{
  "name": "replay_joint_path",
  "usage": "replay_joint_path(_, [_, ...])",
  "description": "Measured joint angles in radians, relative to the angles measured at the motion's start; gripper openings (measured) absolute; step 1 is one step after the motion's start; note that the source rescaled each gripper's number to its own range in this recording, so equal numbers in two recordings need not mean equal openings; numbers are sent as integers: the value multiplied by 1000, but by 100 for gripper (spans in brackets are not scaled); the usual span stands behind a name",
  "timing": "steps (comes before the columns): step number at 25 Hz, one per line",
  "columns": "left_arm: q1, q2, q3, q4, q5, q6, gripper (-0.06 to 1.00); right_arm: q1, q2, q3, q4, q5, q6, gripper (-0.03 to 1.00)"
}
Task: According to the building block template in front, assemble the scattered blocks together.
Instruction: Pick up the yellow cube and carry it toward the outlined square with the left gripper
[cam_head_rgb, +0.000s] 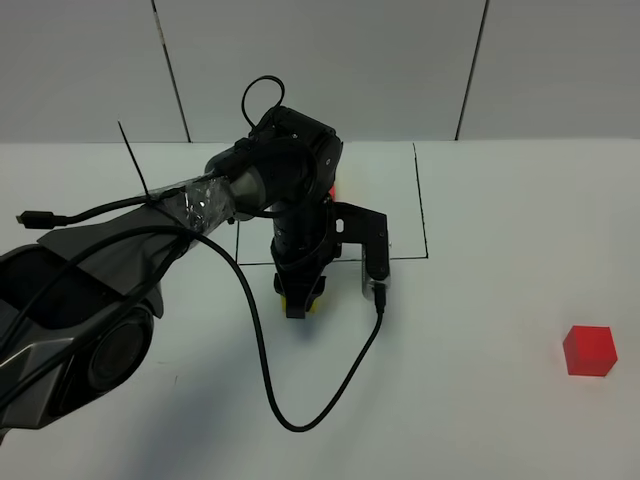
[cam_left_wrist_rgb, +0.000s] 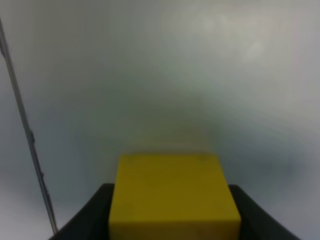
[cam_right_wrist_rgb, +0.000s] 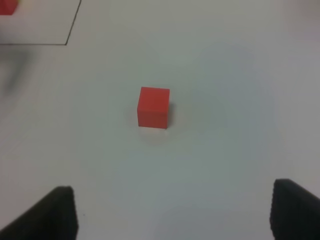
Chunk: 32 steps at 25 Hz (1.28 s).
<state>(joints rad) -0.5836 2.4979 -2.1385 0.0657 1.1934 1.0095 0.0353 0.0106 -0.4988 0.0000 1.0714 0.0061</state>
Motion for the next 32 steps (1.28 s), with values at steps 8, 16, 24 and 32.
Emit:
replay_joint_path(8, [0,2,-1,-37,0,-12,0,0,0,0,0,0,0,62])
replay_joint_path(16, [0,2,-1,-59,0,-18,0,0,0,0,0,0,-6,62])
replay_joint_path(24, [0,2,-2,-66,0,-18,0,0,0,0,0,0,-6,62])
replay_joint_path(32, [0,5,-2,-75,0,-19,25,0,0,0,0,0,0,62])
